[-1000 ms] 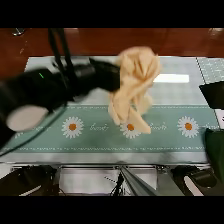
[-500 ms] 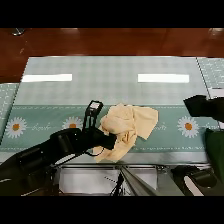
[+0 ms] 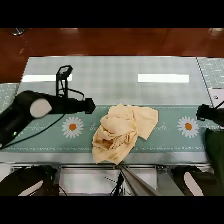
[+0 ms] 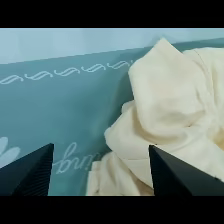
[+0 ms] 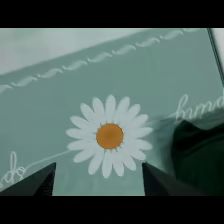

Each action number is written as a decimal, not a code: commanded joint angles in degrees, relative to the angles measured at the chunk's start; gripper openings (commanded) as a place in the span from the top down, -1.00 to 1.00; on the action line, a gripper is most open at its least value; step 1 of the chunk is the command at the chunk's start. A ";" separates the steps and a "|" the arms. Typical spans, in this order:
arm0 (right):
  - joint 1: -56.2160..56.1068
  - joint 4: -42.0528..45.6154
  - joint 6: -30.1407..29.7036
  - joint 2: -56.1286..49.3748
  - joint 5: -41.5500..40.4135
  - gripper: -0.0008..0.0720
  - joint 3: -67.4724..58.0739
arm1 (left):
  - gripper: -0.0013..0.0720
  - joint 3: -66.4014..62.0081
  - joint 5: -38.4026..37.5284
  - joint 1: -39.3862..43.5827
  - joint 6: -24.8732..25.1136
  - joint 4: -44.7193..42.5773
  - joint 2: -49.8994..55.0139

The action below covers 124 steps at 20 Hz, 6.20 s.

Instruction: Fold the shirts.

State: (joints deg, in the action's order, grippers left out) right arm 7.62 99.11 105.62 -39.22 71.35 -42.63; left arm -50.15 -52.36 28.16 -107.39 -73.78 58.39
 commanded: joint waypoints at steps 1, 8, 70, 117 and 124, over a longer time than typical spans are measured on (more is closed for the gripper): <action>5.31 -16.17 -8.66 -1.27 -0.63 -0.73 7.06 | -0.94 -0.74 -6.01 -11.52 27.26 35.69 10.16; -10.40 -28.00 -10.69 -1.27 -2.75 -0.73 14.34 | -0.94 -0.81 -13.46 -8.46 34.53 46.58 29.97; -8.13 -41.35 -24.83 -28.79 -5.70 0.92 -30.67 | 0.90 12.83 12.17 -13.31 34.91 34.95 -5.25; 13.22 -43.80 -26.82 -9.46 6.86 -0.75 22.43 | 0.90 15.52 8.59 -5.03 45.20 40.35 17.90; 3.98 -45.75 -27.15 -16.00 3.30 -0.75 23.37 | 0.90 15.15 8.59 -5.03 45.18 40.39 17.88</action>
State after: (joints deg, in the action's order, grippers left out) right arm 17.17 54.22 78.54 -52.47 76.79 -19.64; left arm -34.83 -43.53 23.14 -62.22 -33.78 76.31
